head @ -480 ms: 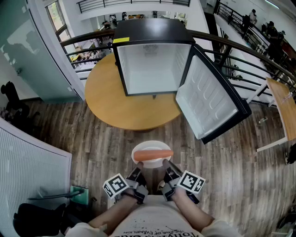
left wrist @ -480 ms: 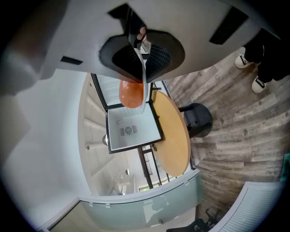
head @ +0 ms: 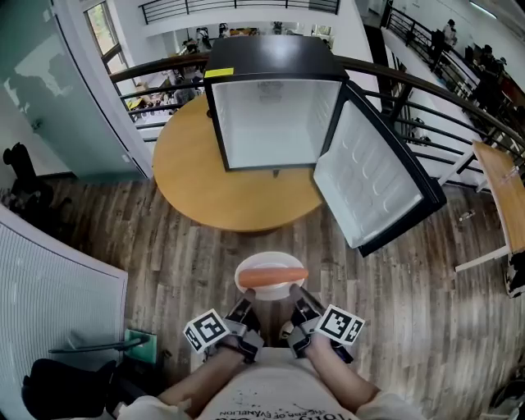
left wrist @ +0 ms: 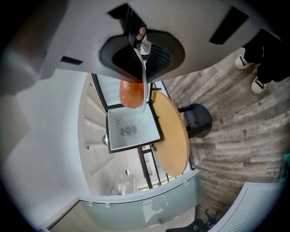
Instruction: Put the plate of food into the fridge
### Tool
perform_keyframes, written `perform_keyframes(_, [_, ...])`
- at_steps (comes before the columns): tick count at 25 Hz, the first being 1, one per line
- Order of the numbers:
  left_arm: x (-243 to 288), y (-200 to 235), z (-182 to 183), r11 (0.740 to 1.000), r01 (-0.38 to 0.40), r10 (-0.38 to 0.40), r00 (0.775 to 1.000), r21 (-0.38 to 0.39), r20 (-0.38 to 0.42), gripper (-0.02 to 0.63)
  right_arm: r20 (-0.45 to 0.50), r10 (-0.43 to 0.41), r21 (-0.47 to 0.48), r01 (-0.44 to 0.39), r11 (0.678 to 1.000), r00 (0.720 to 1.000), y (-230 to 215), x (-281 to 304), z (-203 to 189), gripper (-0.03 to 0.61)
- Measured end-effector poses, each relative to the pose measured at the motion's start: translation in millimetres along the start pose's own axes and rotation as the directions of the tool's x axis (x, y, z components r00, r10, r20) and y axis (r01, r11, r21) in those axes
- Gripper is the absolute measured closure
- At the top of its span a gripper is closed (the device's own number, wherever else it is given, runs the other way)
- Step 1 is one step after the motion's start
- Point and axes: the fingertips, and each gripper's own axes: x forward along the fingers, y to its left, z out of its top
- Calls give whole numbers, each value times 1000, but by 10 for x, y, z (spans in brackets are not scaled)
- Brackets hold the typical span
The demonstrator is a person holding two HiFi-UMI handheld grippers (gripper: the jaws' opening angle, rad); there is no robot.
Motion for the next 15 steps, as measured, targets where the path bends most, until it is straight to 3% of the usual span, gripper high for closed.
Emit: perform_keyframes(15, [-110,101,241,1000,1,0,999,16,-54,574,34,-34,14,33,999,999,81,157,-218,526])
